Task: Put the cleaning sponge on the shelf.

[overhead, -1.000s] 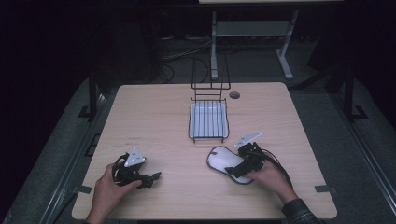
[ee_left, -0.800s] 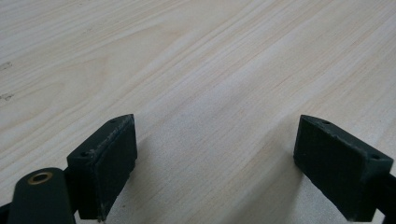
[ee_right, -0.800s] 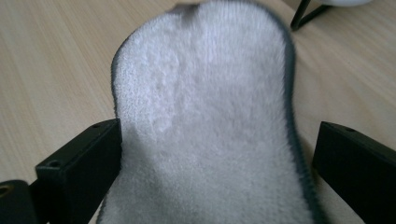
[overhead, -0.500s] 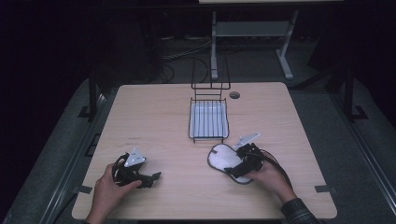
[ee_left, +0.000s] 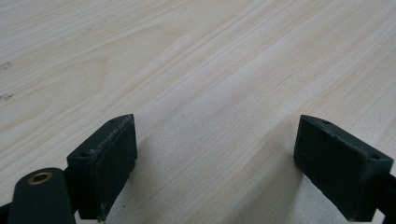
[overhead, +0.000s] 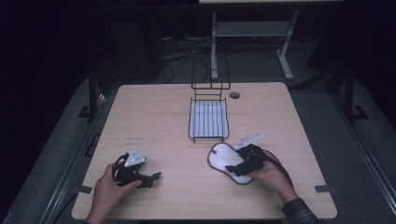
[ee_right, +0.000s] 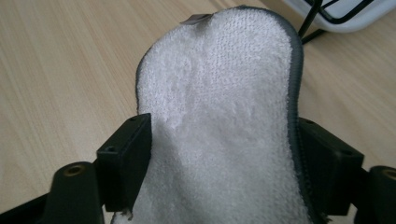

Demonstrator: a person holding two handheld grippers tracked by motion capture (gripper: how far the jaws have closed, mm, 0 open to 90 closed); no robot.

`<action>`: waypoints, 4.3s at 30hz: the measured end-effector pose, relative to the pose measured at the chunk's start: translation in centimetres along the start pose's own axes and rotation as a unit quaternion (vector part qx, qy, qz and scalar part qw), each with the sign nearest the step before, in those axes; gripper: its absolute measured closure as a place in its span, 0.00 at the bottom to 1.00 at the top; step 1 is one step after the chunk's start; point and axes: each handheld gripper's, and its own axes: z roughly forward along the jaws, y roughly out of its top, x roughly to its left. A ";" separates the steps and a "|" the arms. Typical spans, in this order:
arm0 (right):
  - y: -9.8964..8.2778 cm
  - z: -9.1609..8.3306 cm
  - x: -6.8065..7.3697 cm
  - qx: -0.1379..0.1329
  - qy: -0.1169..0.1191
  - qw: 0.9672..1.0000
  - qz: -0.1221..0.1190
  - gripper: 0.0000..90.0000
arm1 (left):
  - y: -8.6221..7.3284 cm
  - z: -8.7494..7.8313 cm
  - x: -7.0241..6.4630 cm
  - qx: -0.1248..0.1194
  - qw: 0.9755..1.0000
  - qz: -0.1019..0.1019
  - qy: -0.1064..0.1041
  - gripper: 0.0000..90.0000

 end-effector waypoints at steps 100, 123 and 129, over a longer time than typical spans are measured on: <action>6.5 -6.0 -5.1 -0.170 0.032 0.983 0.061 0.86 | 0.0 0.0 0.0 0.000 1.000 0.001 0.000 0.14; 10.1 -3.2 -8.9 -0.184 0.024 0.976 0.115 0.86 | 0.0 0.0 0.0 0.000 1.000 0.000 0.000 0.14; 10.9 -1.8 -9.7 -0.196 0.020 0.973 0.123 0.86 | 0.0 0.0 0.0 0.000 1.000 0.000 0.000 0.14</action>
